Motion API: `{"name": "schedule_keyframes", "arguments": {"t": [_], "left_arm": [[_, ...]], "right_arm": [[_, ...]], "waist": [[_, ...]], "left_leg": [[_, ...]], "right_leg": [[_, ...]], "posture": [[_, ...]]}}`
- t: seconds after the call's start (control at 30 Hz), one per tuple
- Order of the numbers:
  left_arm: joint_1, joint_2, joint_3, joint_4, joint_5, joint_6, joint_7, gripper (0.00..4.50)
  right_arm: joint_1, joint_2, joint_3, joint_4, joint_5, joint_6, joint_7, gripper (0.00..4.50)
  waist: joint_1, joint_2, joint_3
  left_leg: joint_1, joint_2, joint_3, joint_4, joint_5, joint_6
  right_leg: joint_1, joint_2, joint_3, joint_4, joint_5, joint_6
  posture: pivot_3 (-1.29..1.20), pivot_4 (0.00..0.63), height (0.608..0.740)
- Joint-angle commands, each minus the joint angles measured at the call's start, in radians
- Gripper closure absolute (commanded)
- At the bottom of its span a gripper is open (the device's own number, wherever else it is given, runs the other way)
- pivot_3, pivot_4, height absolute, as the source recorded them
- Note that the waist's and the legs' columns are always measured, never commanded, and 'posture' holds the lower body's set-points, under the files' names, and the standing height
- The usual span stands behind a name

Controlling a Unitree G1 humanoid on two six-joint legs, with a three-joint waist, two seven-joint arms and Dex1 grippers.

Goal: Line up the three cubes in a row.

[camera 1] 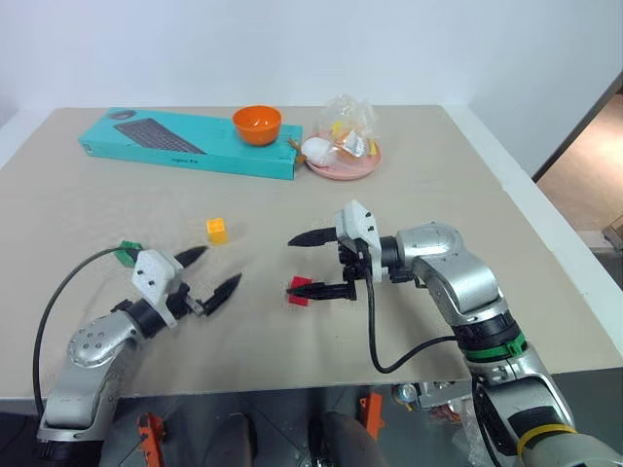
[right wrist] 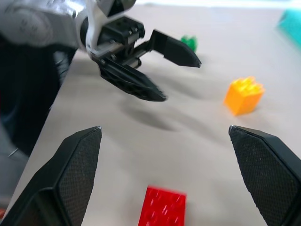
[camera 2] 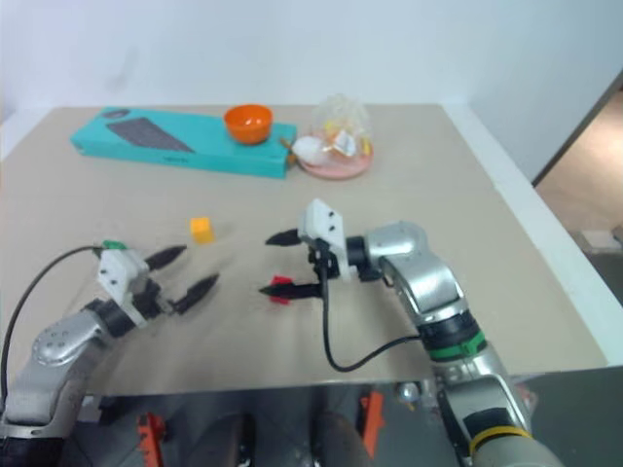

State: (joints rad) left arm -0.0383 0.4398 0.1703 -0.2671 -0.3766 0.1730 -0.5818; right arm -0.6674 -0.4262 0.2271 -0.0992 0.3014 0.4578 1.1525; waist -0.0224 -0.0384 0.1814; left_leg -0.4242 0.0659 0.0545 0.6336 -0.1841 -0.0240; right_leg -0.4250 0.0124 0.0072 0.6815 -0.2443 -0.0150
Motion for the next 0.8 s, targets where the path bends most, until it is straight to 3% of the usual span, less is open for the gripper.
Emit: {"name": "schedule_keyframes", "arguments": {"t": [0.03,0.23,0.33,0.53,0.8], "left_arm": [[-0.031,-0.033,0.023,0.006,0.037,-0.003,0.099,0.0],[-0.065,-0.091,0.076,0.029,0.078,0.002,0.268,0.0],[-0.076,-0.072,0.116,0.039,0.072,0.015,0.287,0.0],[-0.07,0.039,0.191,0.055,-0.057,0.092,0.146,0.0],[-0.084,0.208,0.283,0.201,-0.128,0.15,-0.01,0.0]], "right_arm": [[0.01,0.013,-0.034,-0.065,0.031,0.015,-0.058,0.02],[0.017,0.014,-0.021,-0.071,0.028,0.001,-0.097,0.02],[0.02,0.015,-0.013,-0.07,0.018,-0.018,-0.112,0.02],[0.019,0.023,-0.016,-0.07,0.035,-0.014,-0.131,0.02],[0.021,0.033,-0.005,-0.063,0.033,-0.046,-0.131,0.02]], "waist": [[0.0,0.0,0.0],[0.0,0.0,0.0],[-0.001,0.0,0.0],[-0.001,0.0,0.0],[-0.001,0.0,0.0]], "left_leg": [[0.0,0.0,0.0,0.0,0.0,0.0],[0.0,0.0,0.0,0.0,0.0,0.0],[0.0,-0.001,0.0,0.0,0.0,0.0],[0.0,0.0,0.0,0.0,0.0,0.0],[0.0,0.0,0.0,0.0,0.0,0.0]], "right_leg": [[0.0,0.0,0.0,0.0,0.0,0.0],[0.0,0.0,0.0,0.0,0.0,0.0],[0.0,0.001,0.0,0.0,0.0,0.0],[0.0,0.002,0.0,0.0,0.0,0.0],[0.0,0.001,-0.001,0.0,0.0,0.0]], "posture": [[0.0,0.15,0.74],[0.0,0.15,0.74],[0.0,0.15,0.74],[0.0,0.15,0.74],[0.0,0.15,0.74]]}}
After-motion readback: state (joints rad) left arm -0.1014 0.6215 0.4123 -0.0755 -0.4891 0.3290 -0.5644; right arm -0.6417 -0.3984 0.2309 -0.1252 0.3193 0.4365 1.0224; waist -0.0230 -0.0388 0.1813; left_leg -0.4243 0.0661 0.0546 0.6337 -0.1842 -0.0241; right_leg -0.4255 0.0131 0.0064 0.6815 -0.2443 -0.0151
